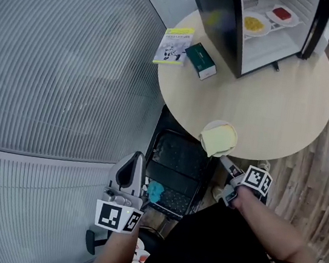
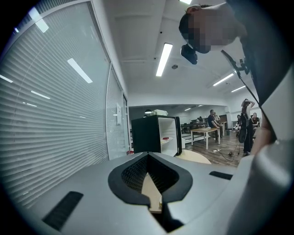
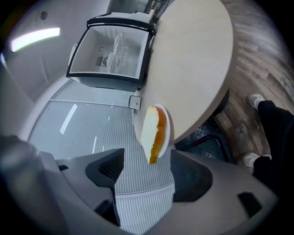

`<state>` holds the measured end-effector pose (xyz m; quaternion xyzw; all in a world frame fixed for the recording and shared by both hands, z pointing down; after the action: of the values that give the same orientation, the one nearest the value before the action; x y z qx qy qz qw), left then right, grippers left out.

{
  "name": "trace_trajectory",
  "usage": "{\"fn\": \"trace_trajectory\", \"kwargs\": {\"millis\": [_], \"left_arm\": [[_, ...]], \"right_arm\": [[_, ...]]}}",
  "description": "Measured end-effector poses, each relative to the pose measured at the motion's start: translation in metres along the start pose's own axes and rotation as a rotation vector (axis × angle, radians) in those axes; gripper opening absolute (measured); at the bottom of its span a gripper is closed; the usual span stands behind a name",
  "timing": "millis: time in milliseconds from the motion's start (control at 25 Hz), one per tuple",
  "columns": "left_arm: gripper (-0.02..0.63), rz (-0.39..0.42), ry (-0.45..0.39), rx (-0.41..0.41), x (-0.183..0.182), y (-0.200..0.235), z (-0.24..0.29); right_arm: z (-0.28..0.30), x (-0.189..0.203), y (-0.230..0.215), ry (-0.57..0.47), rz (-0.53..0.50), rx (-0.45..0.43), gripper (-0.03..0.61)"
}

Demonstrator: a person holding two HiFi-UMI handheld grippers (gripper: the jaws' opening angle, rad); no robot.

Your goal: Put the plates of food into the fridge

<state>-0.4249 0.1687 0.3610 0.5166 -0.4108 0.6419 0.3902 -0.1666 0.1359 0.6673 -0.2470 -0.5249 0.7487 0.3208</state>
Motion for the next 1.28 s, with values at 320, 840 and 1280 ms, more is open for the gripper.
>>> {"fn": "trace_trajectory", "kwargs": {"millis": [320,840,1280], "left_arm": [[0.003,0.020,0.040,-0.035,0.012,0.019,-0.010],[0.003,0.041,0.069,-0.033,0.018,0.035,-0.008],[0.003,0.003,0.036,0.004,0.013,0.029,0.018]], "right_arm": [[0.045,0.002,-0.017,-0.027,0.126,0.008,0.298],[0.064,0.002,-0.038,-0.068,0.255,0.014,0.201],[0.042,-0.015,-0.011,-0.034,0.146,-0.092,0.118]]}}
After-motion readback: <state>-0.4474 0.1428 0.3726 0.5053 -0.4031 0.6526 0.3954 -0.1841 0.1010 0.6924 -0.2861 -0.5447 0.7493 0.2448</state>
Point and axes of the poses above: the fingertips, and each gripper's own axes: z forward along the fingers, y to its left, x out of its underside, the point moved 6 cm from there along -z, backward along the fingers, and after that the axes turned 2 degrees about z, right-handed, at the moved point
